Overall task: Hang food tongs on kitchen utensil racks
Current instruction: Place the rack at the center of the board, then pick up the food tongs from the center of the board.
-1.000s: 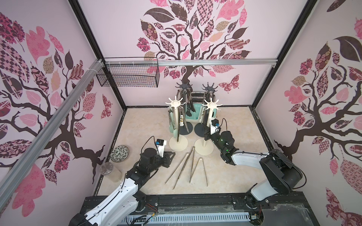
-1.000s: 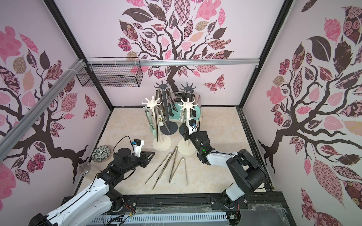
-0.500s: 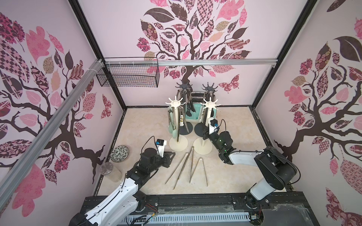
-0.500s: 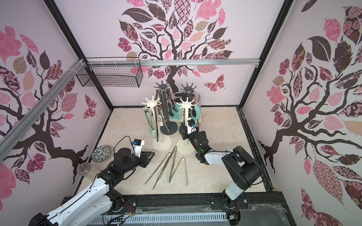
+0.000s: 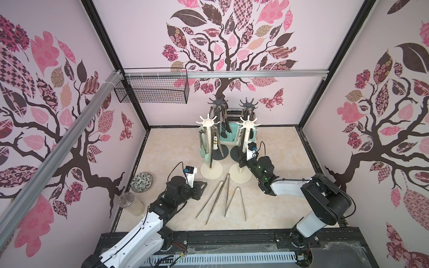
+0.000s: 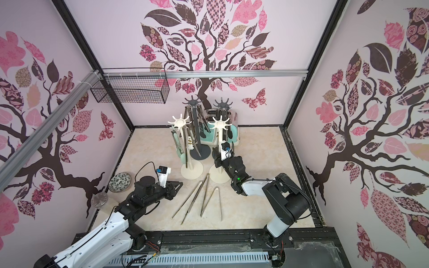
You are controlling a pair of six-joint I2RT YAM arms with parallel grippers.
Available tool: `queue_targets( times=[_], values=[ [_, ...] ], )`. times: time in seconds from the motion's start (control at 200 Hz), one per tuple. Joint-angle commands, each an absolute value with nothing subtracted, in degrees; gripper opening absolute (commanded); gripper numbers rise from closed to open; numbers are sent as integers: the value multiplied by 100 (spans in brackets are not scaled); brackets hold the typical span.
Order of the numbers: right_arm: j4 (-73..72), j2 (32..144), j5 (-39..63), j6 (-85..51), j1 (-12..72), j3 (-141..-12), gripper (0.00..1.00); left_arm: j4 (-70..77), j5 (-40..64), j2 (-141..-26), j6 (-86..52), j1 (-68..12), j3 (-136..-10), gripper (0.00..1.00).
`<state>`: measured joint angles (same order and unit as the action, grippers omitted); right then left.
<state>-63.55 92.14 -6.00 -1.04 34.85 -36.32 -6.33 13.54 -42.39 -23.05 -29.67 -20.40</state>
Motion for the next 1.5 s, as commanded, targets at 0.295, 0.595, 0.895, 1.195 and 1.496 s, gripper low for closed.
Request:
queue_targets(
  times=[0.295,0.595,0.895,1.195,1.496],
  values=[
    [-5823,8259,-668,-109,3523,-3209,50,-1321,1129,-3775,-2581,-3106,-1911,28],
    [-4834,6989,-706,-113,3517,-2531,49,-1619,1025,-3957,-2553,-3244,-1911,26],
    [-3007,5799,-844,-325,3517,-2274,47,-2135,155,-4617,-2515,-4474,-2394,26],
    [-1174,5233,-767,-640,3514,-2506,46,-2673,-495,-5642,-2402,-5015,-2961,24],
    [-789,4800,-608,-738,3519,-2294,46,-2925,-691,-6824,-2491,-5010,-3439,24]
  ],
)
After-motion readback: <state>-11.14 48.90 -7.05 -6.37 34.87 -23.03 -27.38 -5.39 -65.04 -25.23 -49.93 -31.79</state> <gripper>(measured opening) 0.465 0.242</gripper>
